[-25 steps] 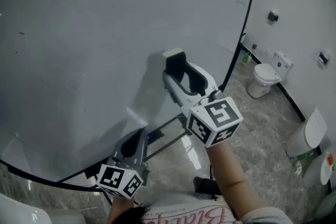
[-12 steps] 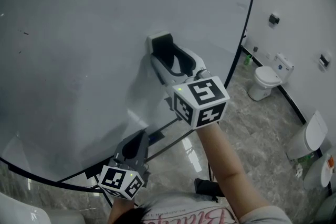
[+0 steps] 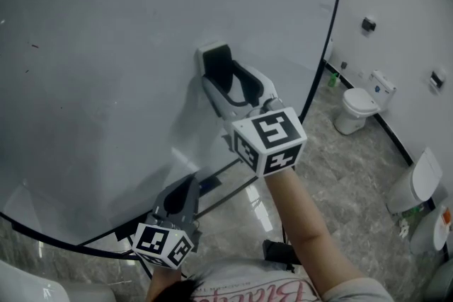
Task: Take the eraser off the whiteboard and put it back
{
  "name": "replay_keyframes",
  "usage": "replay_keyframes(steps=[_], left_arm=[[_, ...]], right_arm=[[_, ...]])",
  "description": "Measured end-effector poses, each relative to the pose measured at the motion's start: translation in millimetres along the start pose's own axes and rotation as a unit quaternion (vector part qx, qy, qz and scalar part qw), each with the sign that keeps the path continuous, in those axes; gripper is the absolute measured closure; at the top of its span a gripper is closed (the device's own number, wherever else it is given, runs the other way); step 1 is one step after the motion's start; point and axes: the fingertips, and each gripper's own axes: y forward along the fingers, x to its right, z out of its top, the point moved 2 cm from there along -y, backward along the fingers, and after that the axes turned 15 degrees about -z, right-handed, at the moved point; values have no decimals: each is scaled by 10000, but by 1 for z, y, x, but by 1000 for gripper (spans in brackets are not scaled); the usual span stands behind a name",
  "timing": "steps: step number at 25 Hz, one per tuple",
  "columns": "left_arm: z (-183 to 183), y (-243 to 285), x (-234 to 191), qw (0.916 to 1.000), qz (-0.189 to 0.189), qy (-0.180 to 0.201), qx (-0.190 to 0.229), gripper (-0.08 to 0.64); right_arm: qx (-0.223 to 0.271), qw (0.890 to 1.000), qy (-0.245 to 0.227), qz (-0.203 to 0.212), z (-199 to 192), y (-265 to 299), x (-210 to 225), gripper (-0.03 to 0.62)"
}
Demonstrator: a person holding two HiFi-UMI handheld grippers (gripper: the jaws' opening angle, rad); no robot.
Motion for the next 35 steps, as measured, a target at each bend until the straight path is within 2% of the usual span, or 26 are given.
replay_keyframes(steps=[4, 10, 16, 18, 25, 29, 35], left_arm=[[0, 0, 0, 10000, 13, -21, 9, 560], [-3, 2, 2, 10000, -25, -16, -8, 560], [-4, 7, 5, 9999, -139, -40, 28, 560], [-4, 7, 6, 9999, -152, -48, 47, 560], [-3, 10, 8, 9999, -133, -44, 52, 560], [-3, 12, 10, 9998, -161, -50, 83, 560], [-5, 13, 13, 9997, -215, -56, 84, 560]], right_arm=[[-54, 10000, -20, -21, -10, -13, 1, 368], [-100, 9998, 63, -142, -29, -44, 0, 436], [-370, 9990, 227, -140, -58, -78, -2, 528], [-444, 9984, 314, -147, -67, -88, -2, 587], [-998, 9916, 780, 277, -105, -122, -9, 591], [-1219, 9894, 644, 461, -128, -139, -16, 591], [-1341, 9893, 455, 355, -146, -166, -23, 592]])
